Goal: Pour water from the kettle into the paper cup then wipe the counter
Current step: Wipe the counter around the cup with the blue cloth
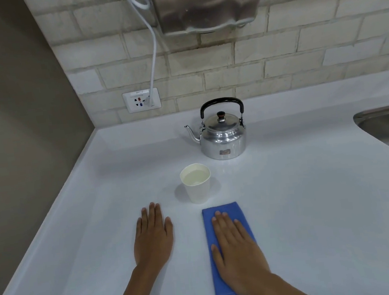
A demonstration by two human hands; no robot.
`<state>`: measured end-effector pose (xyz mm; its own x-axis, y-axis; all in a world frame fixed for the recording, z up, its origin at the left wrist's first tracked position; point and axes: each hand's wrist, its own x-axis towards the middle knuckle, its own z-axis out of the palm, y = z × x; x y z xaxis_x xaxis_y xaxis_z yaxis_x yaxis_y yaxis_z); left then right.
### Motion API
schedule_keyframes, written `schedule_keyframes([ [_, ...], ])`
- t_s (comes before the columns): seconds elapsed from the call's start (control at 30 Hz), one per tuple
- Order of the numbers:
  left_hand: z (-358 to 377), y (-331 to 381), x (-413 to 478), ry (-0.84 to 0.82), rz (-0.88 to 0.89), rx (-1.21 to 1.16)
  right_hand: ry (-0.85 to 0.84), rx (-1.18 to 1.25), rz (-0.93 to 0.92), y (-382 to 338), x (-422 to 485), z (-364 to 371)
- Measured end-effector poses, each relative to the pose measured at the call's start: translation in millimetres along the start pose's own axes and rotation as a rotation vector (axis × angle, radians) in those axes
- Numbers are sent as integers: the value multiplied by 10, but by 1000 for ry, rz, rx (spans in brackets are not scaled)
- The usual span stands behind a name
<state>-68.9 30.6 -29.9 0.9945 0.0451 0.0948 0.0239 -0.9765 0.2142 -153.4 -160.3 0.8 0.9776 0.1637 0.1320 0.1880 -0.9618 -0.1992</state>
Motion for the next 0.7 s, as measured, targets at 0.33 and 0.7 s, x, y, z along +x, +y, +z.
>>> schedule_keyframes([
  [0.33, -365, 415, -310, -27, 79, -177, 130, 423, 55, 664, 519, -107],
  [0.7, -158, 1336, -826, -120, 242, 96, -40, 77, 148, 936, 974, 212],
])
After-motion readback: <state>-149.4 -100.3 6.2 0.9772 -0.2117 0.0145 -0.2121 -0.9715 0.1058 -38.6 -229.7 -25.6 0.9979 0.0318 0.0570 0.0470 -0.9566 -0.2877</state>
